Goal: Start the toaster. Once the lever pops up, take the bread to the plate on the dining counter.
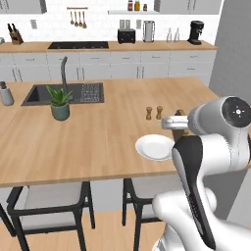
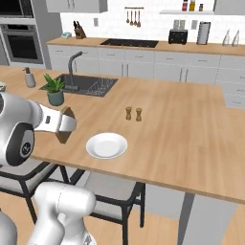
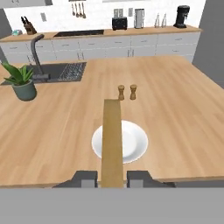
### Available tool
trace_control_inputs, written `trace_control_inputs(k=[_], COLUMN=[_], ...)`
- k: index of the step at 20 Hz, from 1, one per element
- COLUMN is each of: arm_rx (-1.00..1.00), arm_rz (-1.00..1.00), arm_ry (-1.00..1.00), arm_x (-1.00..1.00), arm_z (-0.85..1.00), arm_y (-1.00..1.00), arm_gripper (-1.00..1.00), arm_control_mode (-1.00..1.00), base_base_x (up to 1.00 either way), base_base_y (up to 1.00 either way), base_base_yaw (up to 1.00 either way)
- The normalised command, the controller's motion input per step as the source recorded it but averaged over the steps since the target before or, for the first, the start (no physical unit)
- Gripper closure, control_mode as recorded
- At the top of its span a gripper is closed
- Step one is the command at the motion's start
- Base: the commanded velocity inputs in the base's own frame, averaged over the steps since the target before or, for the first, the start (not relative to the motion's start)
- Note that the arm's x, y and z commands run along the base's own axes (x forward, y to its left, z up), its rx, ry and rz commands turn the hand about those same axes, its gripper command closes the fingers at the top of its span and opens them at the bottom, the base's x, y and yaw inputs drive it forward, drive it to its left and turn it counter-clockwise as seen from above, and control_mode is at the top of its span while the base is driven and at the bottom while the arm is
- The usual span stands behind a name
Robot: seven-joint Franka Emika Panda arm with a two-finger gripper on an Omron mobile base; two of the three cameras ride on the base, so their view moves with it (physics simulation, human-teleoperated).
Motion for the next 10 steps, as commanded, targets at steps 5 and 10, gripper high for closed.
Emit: trace_control_inputs(k=[5,10], arm_rx=[0.11,0.13], arm_rz=[0.01,0.16], arm_ry=[0.01,0.01], arm_x=[0.54,0.59], arm_z=[-0.25,-0.36], arm_y=[0.02,-0.01], arm_gripper=[1.0,1.0], arm_control_mode=[-1.0,-1.0], base_base_x=[0.0,0.0], base_base_y=[0.0,0.0], base_base_yaw=[0.0,0.0])
